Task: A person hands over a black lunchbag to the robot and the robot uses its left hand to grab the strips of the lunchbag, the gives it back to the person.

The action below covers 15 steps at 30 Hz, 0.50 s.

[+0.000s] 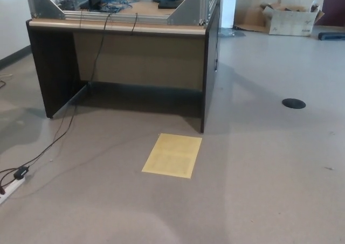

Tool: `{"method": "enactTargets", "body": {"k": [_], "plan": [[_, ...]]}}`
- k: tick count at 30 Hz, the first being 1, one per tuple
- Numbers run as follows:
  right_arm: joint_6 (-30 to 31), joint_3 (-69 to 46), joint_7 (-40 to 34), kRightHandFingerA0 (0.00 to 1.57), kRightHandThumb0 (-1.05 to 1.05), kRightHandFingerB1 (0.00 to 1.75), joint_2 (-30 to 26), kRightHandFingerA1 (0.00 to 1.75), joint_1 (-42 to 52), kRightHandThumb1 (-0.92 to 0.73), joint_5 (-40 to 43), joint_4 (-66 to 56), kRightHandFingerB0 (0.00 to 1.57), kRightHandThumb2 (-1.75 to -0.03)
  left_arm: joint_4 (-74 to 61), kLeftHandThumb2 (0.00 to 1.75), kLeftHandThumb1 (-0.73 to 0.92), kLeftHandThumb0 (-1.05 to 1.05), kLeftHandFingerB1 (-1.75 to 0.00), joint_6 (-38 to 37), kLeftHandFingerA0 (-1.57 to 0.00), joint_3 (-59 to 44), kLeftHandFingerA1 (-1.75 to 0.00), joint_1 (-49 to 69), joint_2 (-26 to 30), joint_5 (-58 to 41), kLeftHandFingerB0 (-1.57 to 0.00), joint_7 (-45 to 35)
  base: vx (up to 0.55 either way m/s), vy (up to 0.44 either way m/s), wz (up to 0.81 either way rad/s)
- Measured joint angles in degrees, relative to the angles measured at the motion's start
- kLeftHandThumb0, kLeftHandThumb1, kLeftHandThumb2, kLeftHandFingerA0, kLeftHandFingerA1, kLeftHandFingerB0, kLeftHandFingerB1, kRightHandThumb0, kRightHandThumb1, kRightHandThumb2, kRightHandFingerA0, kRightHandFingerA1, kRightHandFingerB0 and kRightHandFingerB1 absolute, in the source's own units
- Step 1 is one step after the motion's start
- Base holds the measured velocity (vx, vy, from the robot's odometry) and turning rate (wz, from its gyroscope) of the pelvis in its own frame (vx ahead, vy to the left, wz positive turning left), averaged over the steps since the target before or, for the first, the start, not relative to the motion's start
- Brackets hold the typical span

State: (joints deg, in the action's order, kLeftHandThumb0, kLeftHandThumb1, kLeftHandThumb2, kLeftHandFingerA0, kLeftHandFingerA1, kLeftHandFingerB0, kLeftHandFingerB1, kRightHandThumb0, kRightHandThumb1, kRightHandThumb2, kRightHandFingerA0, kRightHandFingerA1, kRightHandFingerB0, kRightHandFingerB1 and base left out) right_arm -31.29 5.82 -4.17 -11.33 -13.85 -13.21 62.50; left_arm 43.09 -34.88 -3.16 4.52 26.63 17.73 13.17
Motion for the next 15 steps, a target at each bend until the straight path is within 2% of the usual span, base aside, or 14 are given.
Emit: {"method": "enactTargets", "body": {"k": [2, 3, 6, 7, 12, 15], "plan": [[-0.03, -0.14, -0.46, 0.43, -0.64, 0.40, 0.00, 0.45, 0.12, -0.80, 0.01, 0.12, 0.40, -0.64, 5.30, 0.58, 0.63, 0.01, -0.24, -1.58, 0.00, -0.36, -0.24, -1.10, -0.39, -0.32, -0.04, 1.01, 0.00, 0.000, 0.00], [-0.07, -0.21, -0.55, 0.43, -0.64, 0.40, 0.01, 0.45, 0.22, -0.80, 0.03, 0.13, 0.40, -0.64, 6.59, 0.73, 0.54, -0.01, -0.24, -2.07, -0.05, -0.59, -0.16, -1.45, -0.50, -0.63, -0.06, 1.02, 0.00, 0.000, 0.00], [-0.14, -0.42, -0.73, 0.41, -0.66, 0.40, 0.02, 0.45, 0.57, -0.80, 0.09, 0.16, 0.38, -0.65, 9.41, 0.66, 0.59, 0.00, -0.25, -2.94, -0.11, -1.55, -0.18, -2.60, -0.78, -1.75, -0.09, 0.58, 0.00, 0.000, 0.00], [-0.15, -0.42, -0.80, 0.44, -0.66, 0.40, 0.02, 0.46, 0.64, -0.80, 0.06, 0.16, 0.40, -0.65, 9.99, 0.59, 0.64, 0.00, -0.27, -3.08, -0.10, -2.24, -0.27, -2.99, -1.07, -2.65, -0.10, -0.09, 0.00, 0.000, 0.00], [-0.16, -0.36, -1.12, 0.44, -0.66, 0.40, 0.02, 0.46, 0.69, -0.81, 0.01, 0.18, 0.39, -0.65, 9.93, 0.59, 0.63, 0.01, -0.27, -3.19, -0.13, -4.09, -0.27, -3.44, -1.98, -5.94, -0.15, -3.88, 0.00, 0.000, 0.00], [-0.21, -0.36, -1.24, 0.43, -0.66, 0.40, 0.02, 0.46, 0.70, -0.81, 0.02, 0.19, 0.38, -0.65, 9.48, 0.59, 0.62, -0.03, -0.27, -3.17, -0.22, -4.79, -0.31, -3.52, -2.12, -7.79, -0.17, -6.12, 0.00, 0.000, 0.00]]}}
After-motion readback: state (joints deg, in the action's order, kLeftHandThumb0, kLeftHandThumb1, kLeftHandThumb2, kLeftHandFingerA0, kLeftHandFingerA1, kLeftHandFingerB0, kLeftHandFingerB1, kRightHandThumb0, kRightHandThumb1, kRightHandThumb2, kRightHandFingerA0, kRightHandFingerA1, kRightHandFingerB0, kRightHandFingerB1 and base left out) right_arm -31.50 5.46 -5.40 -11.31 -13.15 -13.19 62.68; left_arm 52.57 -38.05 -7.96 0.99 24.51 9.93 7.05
